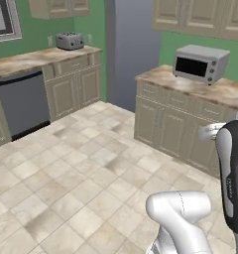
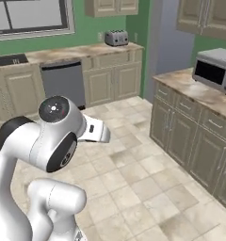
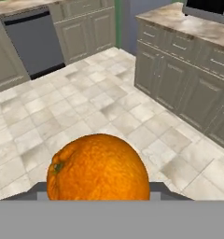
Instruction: Retrieve the kiwi and tangerine from the fridge and place them into the bowl on the dining table.
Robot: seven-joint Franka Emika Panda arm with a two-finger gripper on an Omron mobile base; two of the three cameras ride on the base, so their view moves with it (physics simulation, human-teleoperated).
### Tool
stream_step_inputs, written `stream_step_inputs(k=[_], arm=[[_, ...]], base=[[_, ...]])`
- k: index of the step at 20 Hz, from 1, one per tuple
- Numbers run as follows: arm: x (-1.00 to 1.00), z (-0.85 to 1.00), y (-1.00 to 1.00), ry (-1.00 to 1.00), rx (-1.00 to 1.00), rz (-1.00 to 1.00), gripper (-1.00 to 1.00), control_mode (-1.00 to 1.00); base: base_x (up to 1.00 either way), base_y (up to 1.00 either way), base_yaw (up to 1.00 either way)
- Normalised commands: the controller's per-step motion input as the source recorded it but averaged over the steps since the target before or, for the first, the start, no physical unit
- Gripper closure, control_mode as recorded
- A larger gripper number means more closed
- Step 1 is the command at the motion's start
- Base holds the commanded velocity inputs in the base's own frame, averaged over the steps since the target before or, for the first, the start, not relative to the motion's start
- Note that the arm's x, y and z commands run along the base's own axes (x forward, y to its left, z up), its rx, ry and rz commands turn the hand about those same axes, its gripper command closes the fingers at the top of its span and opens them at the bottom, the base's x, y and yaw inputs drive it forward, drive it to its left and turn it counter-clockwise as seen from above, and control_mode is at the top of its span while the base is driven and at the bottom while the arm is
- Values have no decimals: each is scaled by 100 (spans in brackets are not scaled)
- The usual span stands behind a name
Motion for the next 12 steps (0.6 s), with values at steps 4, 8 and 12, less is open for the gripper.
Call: stream_step_inputs(k=[4, 8, 12], arm=[[0, 0, 0, 0, 0, 0, 100, 100], [0, 0, 0, 0, 0, 0, 100, 100], [0, 0, 0, 0, 0, 0, 100, 100]], base=[[100, 59, 27], [100, 54, 16], [100, 38, 27]])
